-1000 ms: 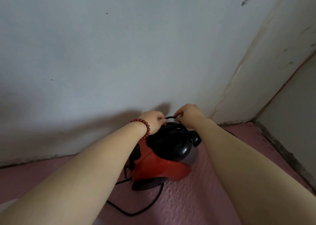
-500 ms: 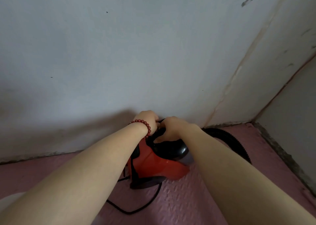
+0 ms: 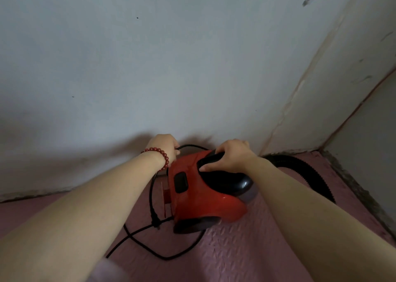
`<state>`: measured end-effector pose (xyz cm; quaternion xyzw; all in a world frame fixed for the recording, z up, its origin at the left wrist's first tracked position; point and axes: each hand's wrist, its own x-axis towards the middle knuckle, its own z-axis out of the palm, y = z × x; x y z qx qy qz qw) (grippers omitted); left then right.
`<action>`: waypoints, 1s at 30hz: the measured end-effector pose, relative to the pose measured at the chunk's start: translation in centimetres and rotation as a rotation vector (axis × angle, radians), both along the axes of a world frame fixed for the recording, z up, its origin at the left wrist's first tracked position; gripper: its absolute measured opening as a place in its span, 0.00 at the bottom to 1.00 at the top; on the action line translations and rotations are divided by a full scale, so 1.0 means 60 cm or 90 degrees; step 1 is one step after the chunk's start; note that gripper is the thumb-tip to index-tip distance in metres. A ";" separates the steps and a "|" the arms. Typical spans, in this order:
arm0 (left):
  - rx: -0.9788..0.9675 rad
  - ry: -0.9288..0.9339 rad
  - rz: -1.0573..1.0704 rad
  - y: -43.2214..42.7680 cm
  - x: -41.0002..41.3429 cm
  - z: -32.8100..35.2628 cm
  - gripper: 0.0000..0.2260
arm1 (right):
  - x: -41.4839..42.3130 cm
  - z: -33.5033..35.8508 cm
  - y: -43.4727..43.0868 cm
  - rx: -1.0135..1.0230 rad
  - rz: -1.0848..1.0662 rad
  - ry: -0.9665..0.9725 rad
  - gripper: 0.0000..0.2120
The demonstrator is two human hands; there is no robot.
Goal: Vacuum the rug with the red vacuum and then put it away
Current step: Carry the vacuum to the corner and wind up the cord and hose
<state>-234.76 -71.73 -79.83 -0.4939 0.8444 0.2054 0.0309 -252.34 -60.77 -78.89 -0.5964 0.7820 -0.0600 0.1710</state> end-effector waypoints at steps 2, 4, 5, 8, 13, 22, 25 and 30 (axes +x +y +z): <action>-0.014 -0.011 0.018 -0.002 0.007 0.000 0.09 | -0.010 0.010 0.014 -0.023 -0.009 -0.020 0.30; -0.031 -0.019 0.031 -0.004 0.013 0.000 0.09 | -0.017 0.016 0.025 -0.039 -0.016 -0.053 0.31; -0.048 -0.029 0.035 -0.006 0.015 -0.002 0.09 | -0.020 0.018 0.029 -0.042 -0.018 -0.068 0.31; -0.131 -0.104 0.047 -0.015 0.019 -0.007 0.09 | -0.025 0.024 0.033 -0.040 -0.018 -0.088 0.32; -0.167 -0.214 0.050 -0.017 0.021 -0.019 0.08 | -0.022 0.032 0.027 -0.020 0.000 -0.082 0.29; -0.028 -0.207 -0.045 -0.016 0.007 -0.023 0.16 | -0.020 0.035 0.021 -0.018 0.007 -0.048 0.28; 0.080 -0.363 -0.077 -0.009 0.014 -0.039 0.07 | -0.035 0.043 0.020 -0.053 -0.021 -0.057 0.28; 0.128 -0.526 -0.182 -0.018 0.010 -0.092 0.11 | -0.057 0.044 0.022 -0.093 -0.054 -0.067 0.35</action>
